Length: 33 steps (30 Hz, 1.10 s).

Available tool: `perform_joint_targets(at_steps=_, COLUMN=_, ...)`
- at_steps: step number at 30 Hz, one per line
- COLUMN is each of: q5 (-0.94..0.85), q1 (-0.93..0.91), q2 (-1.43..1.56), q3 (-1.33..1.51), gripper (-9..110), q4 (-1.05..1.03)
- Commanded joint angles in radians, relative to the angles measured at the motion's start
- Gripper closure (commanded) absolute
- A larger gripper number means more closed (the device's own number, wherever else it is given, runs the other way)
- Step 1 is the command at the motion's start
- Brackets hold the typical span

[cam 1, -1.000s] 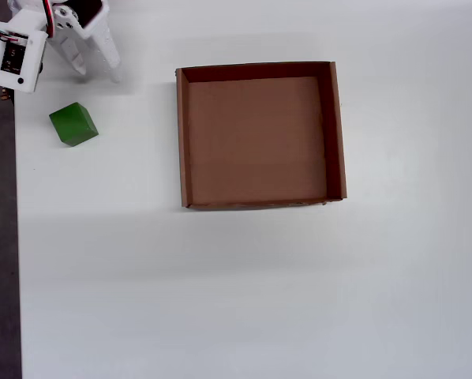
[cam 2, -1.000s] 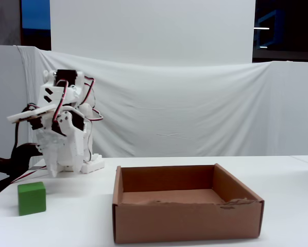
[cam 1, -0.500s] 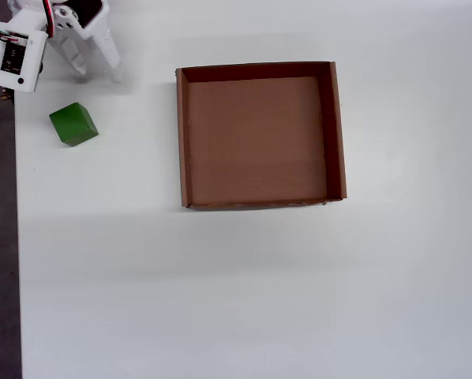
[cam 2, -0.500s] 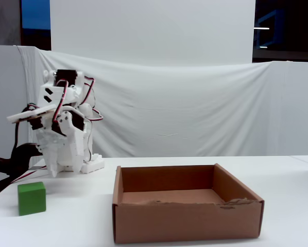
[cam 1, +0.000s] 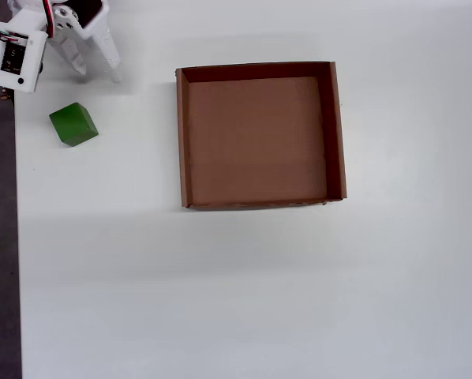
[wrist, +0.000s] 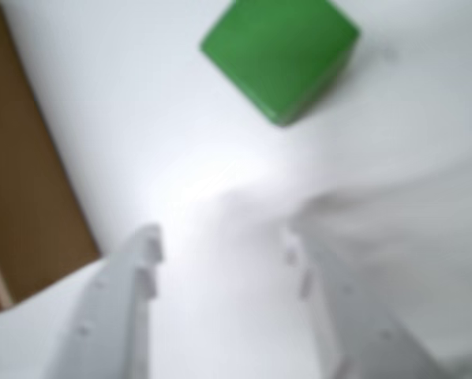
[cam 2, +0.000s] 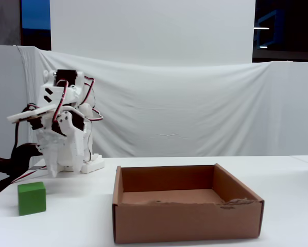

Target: Grasp a green cube and put it in a box.

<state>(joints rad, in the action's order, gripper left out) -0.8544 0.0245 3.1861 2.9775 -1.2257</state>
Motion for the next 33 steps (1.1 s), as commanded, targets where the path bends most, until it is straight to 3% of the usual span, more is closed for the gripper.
perform_joint_targets(at_steps=1, q5=0.021, q1=0.035, q2=-0.002, q3=-0.005, gripper=80, q4=0.005)
perform_joint_targets(at_steps=14, q5=0.025, q1=-0.006, q2=-0.034, q3=-0.015, gripper=80, q4=0.052)
perform_joint_targets(at_steps=22, q5=0.000, q1=-0.067, q2=-0.233, q3=-0.167, gripper=80, q4=0.081)
perform_joint_targets(at_steps=33, q5=-0.081, q1=-0.110, q2=-0.259, q3=-0.258, gripper=80, q4=0.046)
